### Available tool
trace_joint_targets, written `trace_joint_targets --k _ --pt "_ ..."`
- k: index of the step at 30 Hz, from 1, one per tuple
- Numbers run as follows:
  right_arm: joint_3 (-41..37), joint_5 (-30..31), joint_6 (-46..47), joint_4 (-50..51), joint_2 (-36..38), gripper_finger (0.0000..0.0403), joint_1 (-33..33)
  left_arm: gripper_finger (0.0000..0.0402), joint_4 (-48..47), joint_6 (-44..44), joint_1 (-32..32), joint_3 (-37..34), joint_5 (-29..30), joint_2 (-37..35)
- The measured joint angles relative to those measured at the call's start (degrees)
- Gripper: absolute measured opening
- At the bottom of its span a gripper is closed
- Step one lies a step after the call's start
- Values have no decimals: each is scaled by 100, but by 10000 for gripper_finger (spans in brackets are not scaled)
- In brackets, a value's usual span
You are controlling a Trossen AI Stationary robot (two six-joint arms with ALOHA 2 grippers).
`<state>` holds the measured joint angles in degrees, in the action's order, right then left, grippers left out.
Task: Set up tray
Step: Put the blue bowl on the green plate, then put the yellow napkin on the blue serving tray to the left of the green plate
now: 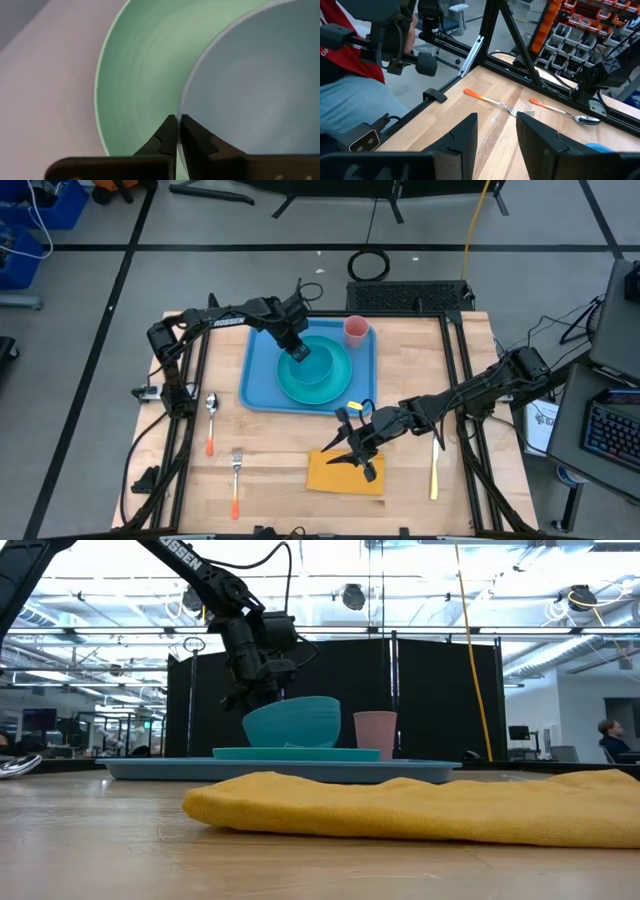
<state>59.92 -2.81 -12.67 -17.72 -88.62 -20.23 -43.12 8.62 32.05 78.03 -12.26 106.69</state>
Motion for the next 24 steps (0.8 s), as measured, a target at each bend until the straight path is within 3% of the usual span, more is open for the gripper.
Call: trace_joint_targets --k 8,24 --pt "0 -2 0 0 0 128 0 70 -234 53 -25 200 2 7" --pt "-4 -2 22 4 0 128 0 58 -390 11 -68 502 130 7"
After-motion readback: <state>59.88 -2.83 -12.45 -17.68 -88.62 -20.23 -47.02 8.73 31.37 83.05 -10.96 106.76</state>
